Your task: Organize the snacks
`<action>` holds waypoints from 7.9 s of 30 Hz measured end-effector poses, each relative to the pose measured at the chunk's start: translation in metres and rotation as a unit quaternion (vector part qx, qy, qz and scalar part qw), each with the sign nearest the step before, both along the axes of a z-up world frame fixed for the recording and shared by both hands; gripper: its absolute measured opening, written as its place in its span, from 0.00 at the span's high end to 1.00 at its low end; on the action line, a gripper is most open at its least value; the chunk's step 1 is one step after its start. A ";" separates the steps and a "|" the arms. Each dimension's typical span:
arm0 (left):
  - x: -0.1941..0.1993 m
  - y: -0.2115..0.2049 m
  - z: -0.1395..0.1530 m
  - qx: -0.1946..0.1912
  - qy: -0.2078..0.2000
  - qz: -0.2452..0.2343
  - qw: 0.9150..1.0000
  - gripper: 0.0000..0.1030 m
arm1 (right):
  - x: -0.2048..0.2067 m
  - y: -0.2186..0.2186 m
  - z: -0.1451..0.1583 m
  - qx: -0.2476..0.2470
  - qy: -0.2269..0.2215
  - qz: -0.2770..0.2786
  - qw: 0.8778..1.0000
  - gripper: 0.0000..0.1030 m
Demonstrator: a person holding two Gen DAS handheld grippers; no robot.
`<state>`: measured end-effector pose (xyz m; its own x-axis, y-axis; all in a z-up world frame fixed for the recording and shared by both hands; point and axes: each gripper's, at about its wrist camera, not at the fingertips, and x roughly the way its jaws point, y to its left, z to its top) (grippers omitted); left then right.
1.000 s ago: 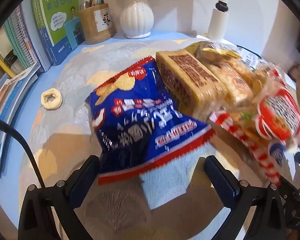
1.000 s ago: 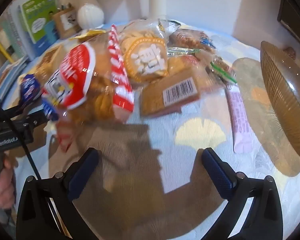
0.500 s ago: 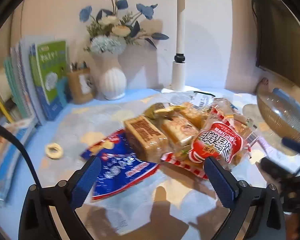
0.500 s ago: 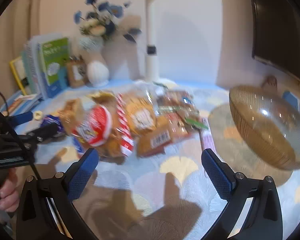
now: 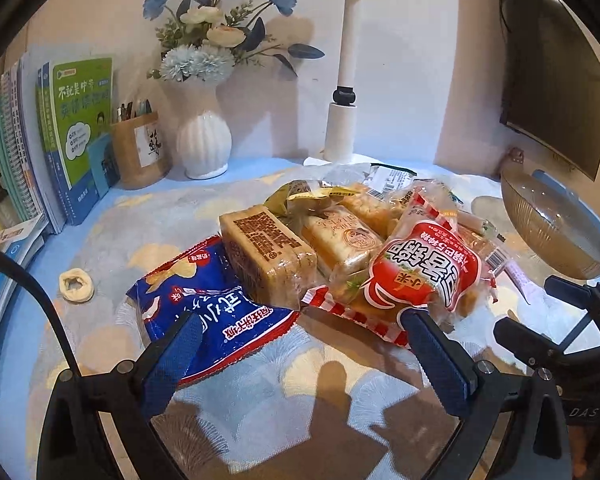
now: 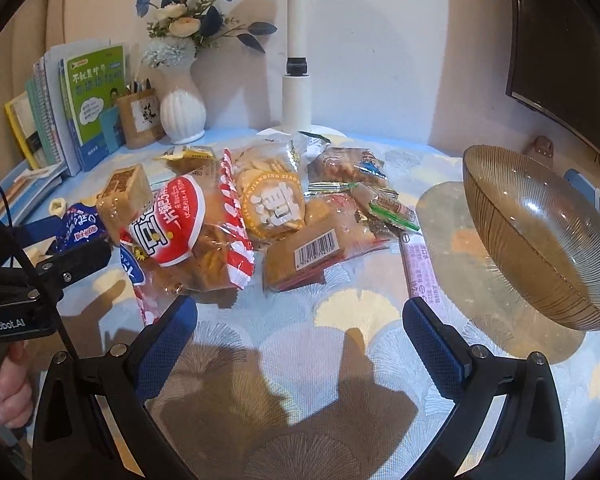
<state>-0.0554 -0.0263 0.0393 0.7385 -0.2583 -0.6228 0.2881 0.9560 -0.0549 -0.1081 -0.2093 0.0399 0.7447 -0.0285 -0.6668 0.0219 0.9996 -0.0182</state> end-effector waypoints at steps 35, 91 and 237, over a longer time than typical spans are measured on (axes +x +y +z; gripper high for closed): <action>0.003 0.003 0.000 0.003 0.012 -0.004 1.000 0.01 | 0.008 -0.006 -0.007 0.005 0.022 -0.016 1.000 0.00; 0.020 -0.037 0.020 0.011 0.042 -0.108 0.993 0.01 | 0.015 -0.052 0.001 0.137 0.018 -0.041 0.990 0.27; 0.004 -0.131 0.107 -0.028 -0.032 -0.155 0.987 0.42 | -0.077 -0.175 0.092 0.187 -0.088 -0.114 0.972 0.62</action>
<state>-0.0509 -0.1573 0.1464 0.6561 -0.5111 -0.5553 0.5709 0.8173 -0.0777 -0.1846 -0.3846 0.1316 0.8505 0.0132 -0.5258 0.2141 0.9043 0.3692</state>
